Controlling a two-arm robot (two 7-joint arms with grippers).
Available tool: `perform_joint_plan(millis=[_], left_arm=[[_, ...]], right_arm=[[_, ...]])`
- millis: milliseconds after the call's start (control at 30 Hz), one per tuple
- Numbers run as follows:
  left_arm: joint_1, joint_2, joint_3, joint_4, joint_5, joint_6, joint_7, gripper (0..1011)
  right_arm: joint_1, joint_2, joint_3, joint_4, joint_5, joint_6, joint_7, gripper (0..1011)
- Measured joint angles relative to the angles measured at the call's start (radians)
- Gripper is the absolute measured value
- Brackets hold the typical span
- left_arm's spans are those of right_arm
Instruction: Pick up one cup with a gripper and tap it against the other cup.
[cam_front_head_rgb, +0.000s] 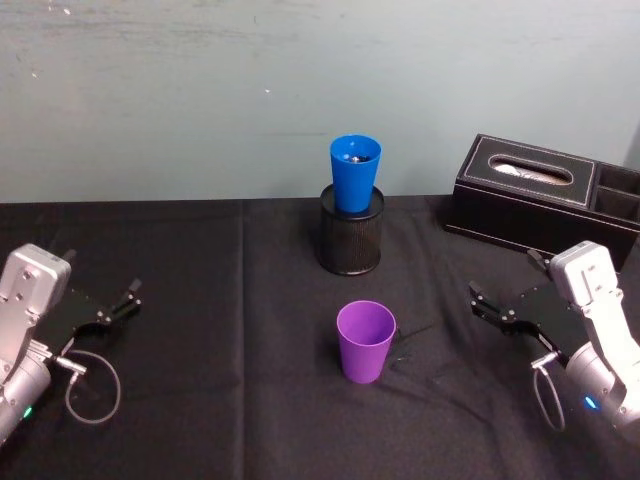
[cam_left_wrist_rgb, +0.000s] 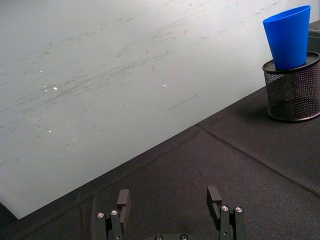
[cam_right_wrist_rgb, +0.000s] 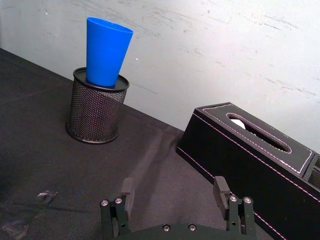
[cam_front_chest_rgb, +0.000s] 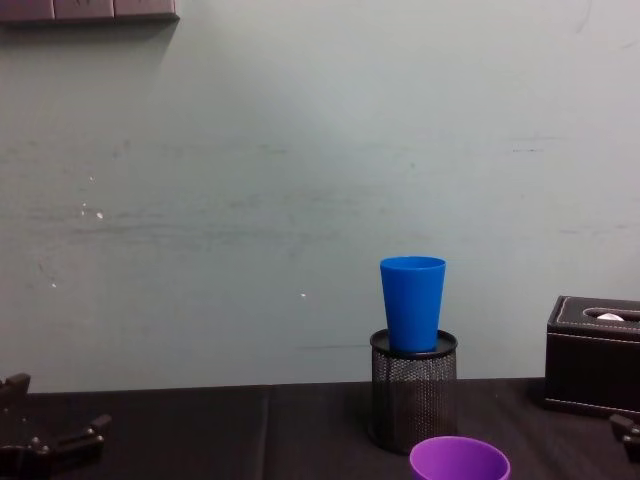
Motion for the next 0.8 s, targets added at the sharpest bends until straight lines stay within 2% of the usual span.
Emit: perform_joint_plan(millis=[800], left_arm=[[0.000,0.000,0.000,0.000,0.000,0.000,0.000,1000]], right_arm=[[0.000,0.000,0.000,0.000,0.000,0.000,0.000,1002]])
